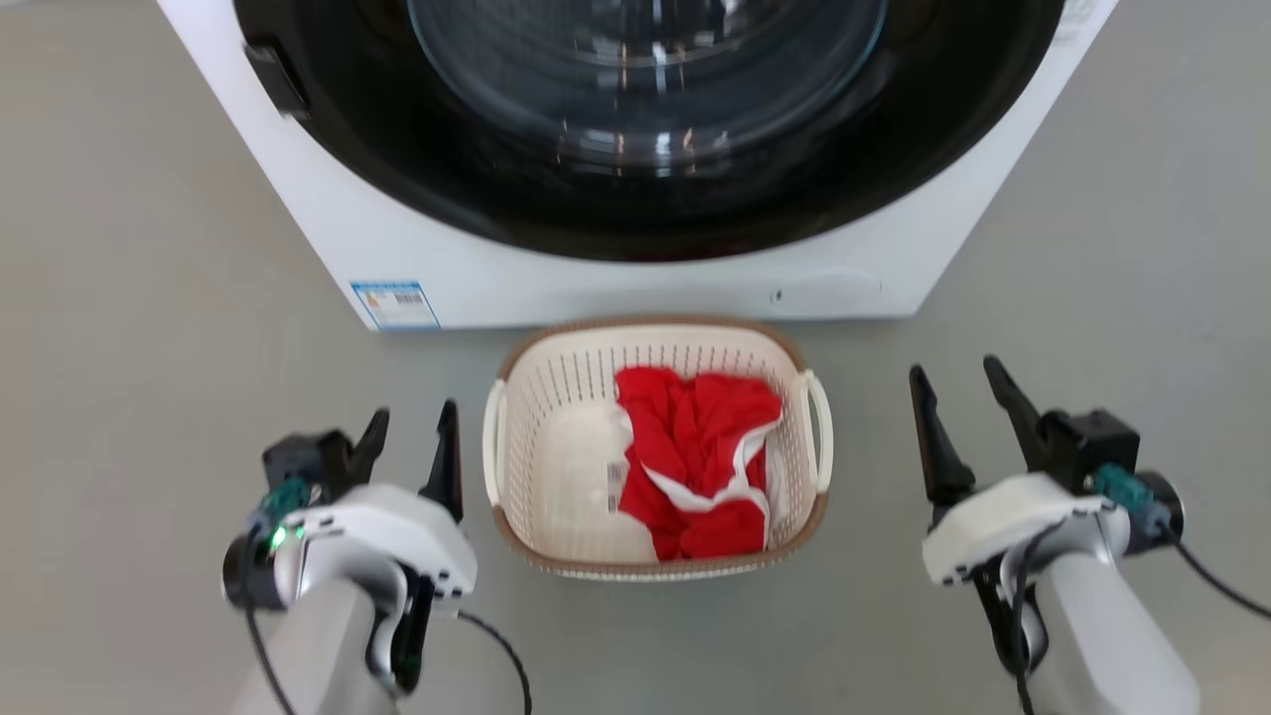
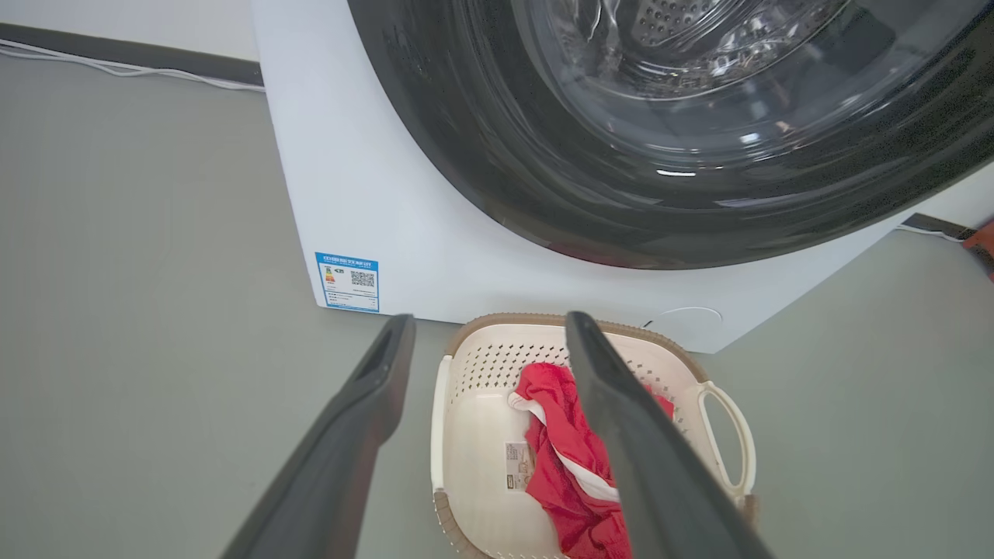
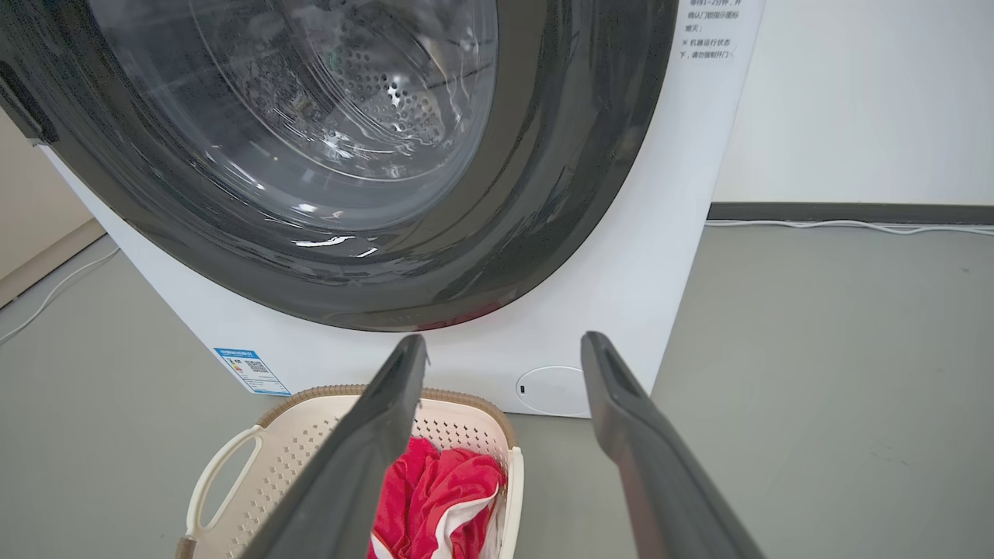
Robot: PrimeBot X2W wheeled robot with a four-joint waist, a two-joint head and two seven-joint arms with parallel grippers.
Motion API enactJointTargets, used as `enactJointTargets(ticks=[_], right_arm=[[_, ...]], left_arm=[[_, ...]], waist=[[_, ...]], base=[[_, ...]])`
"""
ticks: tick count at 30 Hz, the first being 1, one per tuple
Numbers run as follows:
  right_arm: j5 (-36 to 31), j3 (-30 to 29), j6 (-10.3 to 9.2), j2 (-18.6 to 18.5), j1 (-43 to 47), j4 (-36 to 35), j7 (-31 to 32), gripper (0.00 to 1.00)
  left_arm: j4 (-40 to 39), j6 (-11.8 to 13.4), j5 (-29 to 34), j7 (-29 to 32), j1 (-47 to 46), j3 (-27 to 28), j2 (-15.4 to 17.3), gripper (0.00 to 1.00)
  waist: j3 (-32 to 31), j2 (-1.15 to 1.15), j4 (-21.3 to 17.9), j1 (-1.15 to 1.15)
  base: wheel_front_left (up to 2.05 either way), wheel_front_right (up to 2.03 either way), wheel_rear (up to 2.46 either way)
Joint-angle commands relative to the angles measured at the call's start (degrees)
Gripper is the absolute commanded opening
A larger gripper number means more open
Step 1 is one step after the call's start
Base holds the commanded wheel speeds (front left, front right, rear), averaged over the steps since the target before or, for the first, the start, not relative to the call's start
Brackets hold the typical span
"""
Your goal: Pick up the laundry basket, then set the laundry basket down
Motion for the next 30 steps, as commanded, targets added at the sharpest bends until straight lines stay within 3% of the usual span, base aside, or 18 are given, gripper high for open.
enactJointTargets(ticks=[1, 12, 28, 29, 30], right_arm=[[-0.8, 1.1, 0.34, 0.4, 1.8, -2.3, -0.7, 1.00], [-1.3, 2.0, 0.34, 0.4, 8.9, -5.3, -0.7, 1.00], [-0.7, 3.4, 0.34, 0.4, 13.9, -5.6, -0.7, 1.00], [-0.9, 2.0, -0.02, 0.3, 14.6, -4.1, 0.0, 0.00], [-0.8, 2.0, -0.07, 0.3, 14.9, -3.6, 0.1, 0.00]], left_arm=[[-2.7, -0.3, 0.8, -0.4, 2.1, 2.9, 0.8, 1.00], [-9.2, -0.7, 3.7, -0.4, 11.3, 7.4, -0.9, 1.00], [-11.9, -1.0, 5.1, -0.4, 18.2, 9.8, -1.8, 1.00], [-10.2, -0.8, 4.2, 0.0, 19.2, 8.1, -2.2, 0.00], [-9.7, -0.8, 4.0, 0.1, 19.3, 8.1, -2.3, 0.00]], waist=[[-3.3, 0.00, 0.4, 0.00], [-10.5, 0.00, 1.1, 0.00], [-16.4, 0.00, -0.4, 0.00], [-16.3, 0.00, -0.3, 0.00], [-16.3, 0.00, -0.3, 0.00]], base=[[0.00, 0.00, 0.00], [0.00, 0.00, 0.00], [0.00, 0.00, 0.00], [0.00, 0.00, 0.00], [0.00, 0.00, 0.00]])
